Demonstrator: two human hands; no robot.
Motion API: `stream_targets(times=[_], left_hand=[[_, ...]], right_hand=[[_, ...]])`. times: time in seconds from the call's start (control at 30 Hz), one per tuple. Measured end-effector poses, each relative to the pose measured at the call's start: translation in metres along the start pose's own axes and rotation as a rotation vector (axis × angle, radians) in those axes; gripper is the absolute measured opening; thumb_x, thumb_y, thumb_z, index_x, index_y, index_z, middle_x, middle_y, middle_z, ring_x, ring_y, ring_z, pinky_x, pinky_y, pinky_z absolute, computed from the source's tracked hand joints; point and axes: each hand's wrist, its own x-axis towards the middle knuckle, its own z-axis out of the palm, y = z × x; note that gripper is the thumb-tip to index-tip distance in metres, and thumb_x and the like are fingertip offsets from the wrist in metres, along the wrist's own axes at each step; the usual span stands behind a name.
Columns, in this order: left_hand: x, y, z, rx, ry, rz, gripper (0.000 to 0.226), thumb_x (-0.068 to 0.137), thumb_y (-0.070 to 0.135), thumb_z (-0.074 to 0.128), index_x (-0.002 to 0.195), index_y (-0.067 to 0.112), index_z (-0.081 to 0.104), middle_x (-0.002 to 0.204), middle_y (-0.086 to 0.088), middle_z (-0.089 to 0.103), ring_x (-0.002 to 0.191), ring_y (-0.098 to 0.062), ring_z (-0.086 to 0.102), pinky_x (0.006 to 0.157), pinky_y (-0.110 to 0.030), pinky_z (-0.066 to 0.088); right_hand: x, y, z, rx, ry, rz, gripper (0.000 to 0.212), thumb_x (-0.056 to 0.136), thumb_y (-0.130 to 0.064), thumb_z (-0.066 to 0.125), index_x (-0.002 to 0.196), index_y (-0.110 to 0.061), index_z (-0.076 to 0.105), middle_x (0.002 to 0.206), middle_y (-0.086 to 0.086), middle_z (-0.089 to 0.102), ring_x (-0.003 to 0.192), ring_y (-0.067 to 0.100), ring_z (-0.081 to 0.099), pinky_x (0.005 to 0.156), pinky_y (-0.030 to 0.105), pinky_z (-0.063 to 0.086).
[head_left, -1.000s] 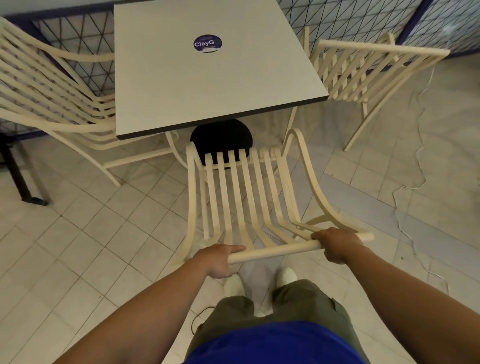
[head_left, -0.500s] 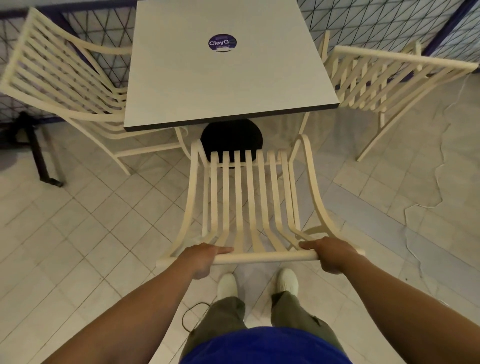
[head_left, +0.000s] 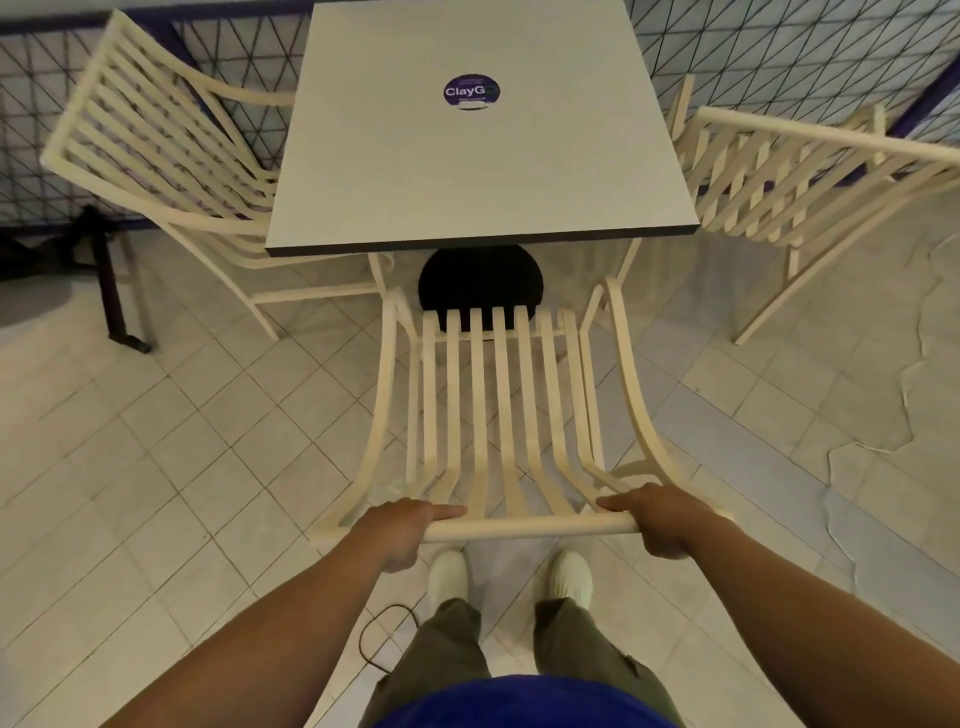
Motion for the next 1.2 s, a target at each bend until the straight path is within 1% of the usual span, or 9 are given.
stream_targets(times=[0.1, 0.23, 0.3, 0.43, 0.67, 0.8, 0.9, 1.03, 1.2], left_hand=[[-0.002, -0.004, 0.001, -0.031, 0.015, -0.008, 0.086, 0.090, 0.005, 0.058, 0.144, 0.062, 0.023, 0.130, 0.003, 0.056, 0.097, -0.019, 0.060, 0.078, -0.033, 0.053], [-0.005, -0.008, 0.000, -0.057, 0.020, 0.045, 0.073, 0.089, 0.032, 0.065, 0.144, 0.060, 0.026, 0.138, 0.009, 0.052, 0.108, -0.017, 0.059, 0.085, -0.031, 0.050], [-0.004, -0.006, 0.001, -0.042, 0.041, 0.035, 0.076, 0.090, 0.026, 0.065, 0.145, 0.059, 0.026, 0.139, 0.009, 0.051, 0.109, -0.018, 0.058, 0.087, -0.033, 0.051], [0.002, -0.001, 0.005, -0.036, 0.033, 0.002, 0.090, 0.087, 0.000, 0.064, 0.146, 0.057, 0.027, 0.133, 0.004, 0.054, 0.104, -0.020, 0.059, 0.086, -0.035, 0.053], [0.019, -0.011, -0.007, -0.021, 0.035, 0.000, 0.092, 0.087, -0.002, 0.063, 0.146, 0.058, 0.026, 0.127, 0.002, 0.056, 0.099, -0.020, 0.060, 0.081, -0.036, 0.055], [0.032, -0.018, -0.021, -0.007, 0.054, -0.003, 0.092, 0.087, -0.001, 0.063, 0.144, 0.061, 0.026, 0.121, 0.004, 0.056, 0.093, -0.019, 0.059, 0.074, -0.033, 0.053], [0.043, -0.025, -0.034, 0.007, 0.057, -0.019, 0.093, 0.086, -0.001, 0.060, 0.141, 0.066, 0.025, 0.113, 0.006, 0.053, 0.084, -0.016, 0.056, 0.065, -0.029, 0.048], [0.054, -0.035, -0.050, 0.027, 0.065, -0.047, 0.094, 0.086, -0.001, 0.055, 0.137, 0.071, 0.023, 0.097, 0.010, 0.047, 0.067, -0.008, 0.048, 0.049, -0.025, 0.035], [0.060, -0.040, -0.063, 0.048, 0.068, -0.036, 0.090, 0.087, 0.000, 0.053, 0.138, 0.069, 0.026, 0.099, 0.008, 0.050, 0.067, -0.009, 0.048, 0.052, -0.027, 0.038]], right_hand=[[0.000, 0.000, -0.001, 0.008, -0.016, -0.017, 0.071, 0.086, -0.016, 0.065, 0.142, -0.049, 0.037, 0.130, -0.003, 0.055, 0.108, 0.018, 0.056, 0.093, 0.032, 0.048], [0.001, -0.005, -0.002, 0.004, 0.014, -0.046, 0.053, 0.084, -0.035, 0.062, 0.135, -0.045, 0.048, 0.123, -0.008, 0.060, 0.102, 0.014, 0.058, 0.090, 0.033, 0.049], [0.002, -0.009, -0.003, -0.017, 0.029, -0.052, 0.046, 0.082, -0.031, 0.065, 0.126, -0.042, 0.055, 0.119, -0.010, 0.062, 0.100, 0.014, 0.059, 0.088, 0.034, 0.051], [0.006, -0.013, -0.004, -0.068, 0.013, -0.027, 0.050, 0.079, -0.021, 0.067, 0.124, -0.040, 0.056, 0.114, -0.009, 0.062, 0.096, 0.014, 0.058, 0.083, 0.034, 0.051], [0.021, -0.009, -0.018, -0.055, 0.008, -0.047, 0.052, 0.078, -0.018, 0.064, 0.125, -0.040, 0.056, 0.110, -0.007, 0.061, 0.086, 0.013, 0.055, 0.076, 0.030, 0.050], [0.035, -0.007, -0.036, -0.049, -0.001, -0.054, 0.050, 0.079, -0.018, 0.063, 0.124, -0.039, 0.057, 0.108, -0.005, 0.061, 0.088, 0.015, 0.056, 0.079, 0.032, 0.051], [0.045, -0.007, -0.048, -0.050, 0.003, -0.062, 0.050, 0.078, -0.016, 0.063, 0.123, -0.038, 0.057, 0.105, -0.005, 0.060, 0.089, 0.017, 0.058, 0.080, 0.034, 0.051], [0.058, -0.010, -0.061, -0.038, 0.015, -0.079, 0.050, 0.077, -0.014, 0.062, 0.122, -0.036, 0.059, 0.098, -0.006, 0.061, 0.084, 0.015, 0.057, 0.074, 0.031, 0.048], [0.068, -0.013, -0.073, -0.043, 0.016, -0.089, 0.054, 0.078, -0.012, 0.063, 0.126, -0.036, 0.057, 0.105, -0.005, 0.062, 0.085, 0.016, 0.058, 0.079, 0.033, 0.050]])
